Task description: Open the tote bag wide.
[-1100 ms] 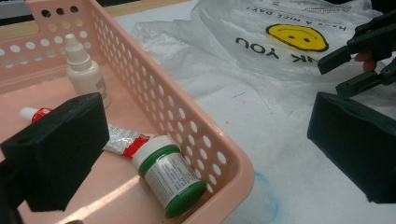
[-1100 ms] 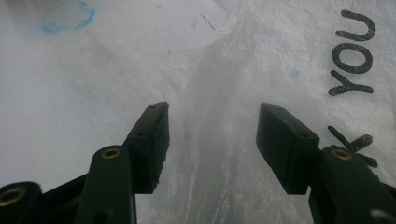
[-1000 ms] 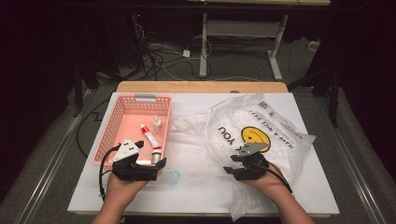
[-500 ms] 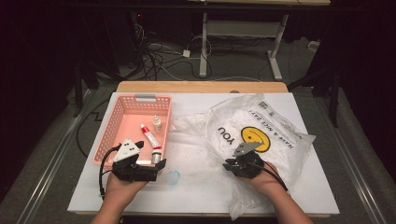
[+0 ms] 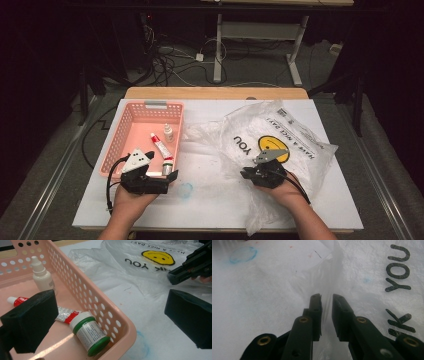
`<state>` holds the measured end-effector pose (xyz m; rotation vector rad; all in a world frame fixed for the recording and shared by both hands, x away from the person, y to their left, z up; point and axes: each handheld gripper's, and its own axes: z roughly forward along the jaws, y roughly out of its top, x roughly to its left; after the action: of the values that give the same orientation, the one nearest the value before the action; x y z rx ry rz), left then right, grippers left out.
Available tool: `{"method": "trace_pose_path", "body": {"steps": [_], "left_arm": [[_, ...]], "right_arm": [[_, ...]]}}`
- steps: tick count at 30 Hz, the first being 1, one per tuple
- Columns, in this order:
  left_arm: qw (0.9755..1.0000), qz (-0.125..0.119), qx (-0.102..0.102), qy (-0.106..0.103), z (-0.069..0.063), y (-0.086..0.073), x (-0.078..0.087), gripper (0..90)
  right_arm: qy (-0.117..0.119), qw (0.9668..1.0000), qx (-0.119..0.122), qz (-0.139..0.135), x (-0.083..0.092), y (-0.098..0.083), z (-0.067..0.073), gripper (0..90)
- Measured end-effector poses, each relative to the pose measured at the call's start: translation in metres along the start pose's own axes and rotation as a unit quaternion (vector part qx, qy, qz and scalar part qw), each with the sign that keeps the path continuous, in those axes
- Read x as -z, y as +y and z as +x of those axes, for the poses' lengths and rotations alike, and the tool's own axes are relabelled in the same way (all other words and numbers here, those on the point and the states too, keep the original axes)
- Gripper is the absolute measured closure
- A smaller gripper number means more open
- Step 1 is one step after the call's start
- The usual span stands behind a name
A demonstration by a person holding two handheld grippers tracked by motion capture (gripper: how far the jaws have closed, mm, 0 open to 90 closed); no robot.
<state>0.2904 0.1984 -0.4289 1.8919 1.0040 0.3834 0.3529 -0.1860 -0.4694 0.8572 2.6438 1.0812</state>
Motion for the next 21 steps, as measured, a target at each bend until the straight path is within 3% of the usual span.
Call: {"method": "trace_pose_path", "body": {"steps": [3, 7, 11, 21], "left_arm": [[1.0000, 0.000, 0.001, 0.000, 0.000, 0.000, 0.000, 0.0], [1.0000, 0.000, 0.002, -0.001, 0.000, 0.000, -0.001, 0.0], [1.0000, 0.000, 0.004, 0.002, 0.000, 0.000, 0.000, 0.0], [0.9999, -0.003, 0.014, -0.001, 0.004, -0.001, 0.001, 0.0]], "right_arm": [[-0.002, 1.0000, -0.004, 0.000, 0.000, -0.001, -0.002, 80.6], [-0.013, 0.9999, -0.002, 0.005, -0.002, -0.002, -0.002, 88.7], [-0.022, 0.9997, -0.003, -0.007, -0.002, -0.002, -0.001, 90.0], [-0.030, 0.9962, -0.015, -0.080, 0.015, -0.001, -0.006, 90.0]]}}
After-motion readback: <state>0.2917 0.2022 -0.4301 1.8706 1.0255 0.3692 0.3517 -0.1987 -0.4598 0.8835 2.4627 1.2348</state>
